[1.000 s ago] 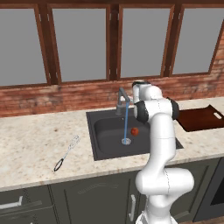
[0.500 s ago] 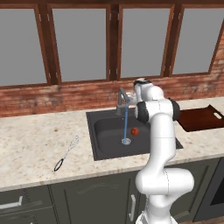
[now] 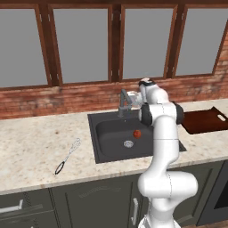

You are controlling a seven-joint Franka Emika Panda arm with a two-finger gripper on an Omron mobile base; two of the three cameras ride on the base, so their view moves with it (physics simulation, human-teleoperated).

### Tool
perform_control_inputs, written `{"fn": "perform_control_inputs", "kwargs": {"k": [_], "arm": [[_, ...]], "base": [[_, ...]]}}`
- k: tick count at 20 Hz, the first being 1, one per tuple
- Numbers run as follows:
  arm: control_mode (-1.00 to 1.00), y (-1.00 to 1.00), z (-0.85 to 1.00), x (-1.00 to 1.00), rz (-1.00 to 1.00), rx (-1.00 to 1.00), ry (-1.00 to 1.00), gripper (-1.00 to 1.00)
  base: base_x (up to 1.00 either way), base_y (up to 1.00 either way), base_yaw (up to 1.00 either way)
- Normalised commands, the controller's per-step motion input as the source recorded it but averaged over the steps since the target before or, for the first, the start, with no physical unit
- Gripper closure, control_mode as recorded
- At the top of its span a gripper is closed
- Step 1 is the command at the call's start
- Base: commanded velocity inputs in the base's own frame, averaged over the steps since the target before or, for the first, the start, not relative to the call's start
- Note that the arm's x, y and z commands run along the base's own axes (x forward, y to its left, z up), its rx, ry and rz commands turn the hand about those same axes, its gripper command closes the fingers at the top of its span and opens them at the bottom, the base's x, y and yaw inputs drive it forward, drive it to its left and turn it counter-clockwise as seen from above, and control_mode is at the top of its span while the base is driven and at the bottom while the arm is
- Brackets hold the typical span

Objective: Pick up all produce items and place them in the sink. Turn on the sink faucet to wash them. Then turn the sink off and put them in the tray.

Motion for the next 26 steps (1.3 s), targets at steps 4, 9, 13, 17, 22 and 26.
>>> {"fn": "perform_control_inputs", "kwargs": {"k": [4, 9, 13, 17, 22, 26], "arm": [[-1.0, 0.07, 0.02, 0.0, 0.02, 0.04, -0.04, -1.0], [-1.0, -0.35, 0.23, 0.0, -0.23, -0.07, -0.27, -1.0], [-1.0, -0.28, 0.26, -0.01, -0.17, -0.03, -0.16, -1.0], [-1.0, -0.21, 0.21, -0.28, -0.14, -0.05, -0.06, -1.0], [-1.0, -0.25, 0.36, -0.49, -0.14, -0.11, 0.05, -1.0], [-1.0, -0.22, 0.4, -0.49, -0.14, -0.16, 0.13, -1.0]], "base": [[0.0, 0.0, 0.0], [0.0, 0.0, 0.0], [0.0, 0.0, 0.0], [0.0, 0.0, 0.0], [0.0, 0.0, 0.0], [0.0, 0.0, 0.0]]}}
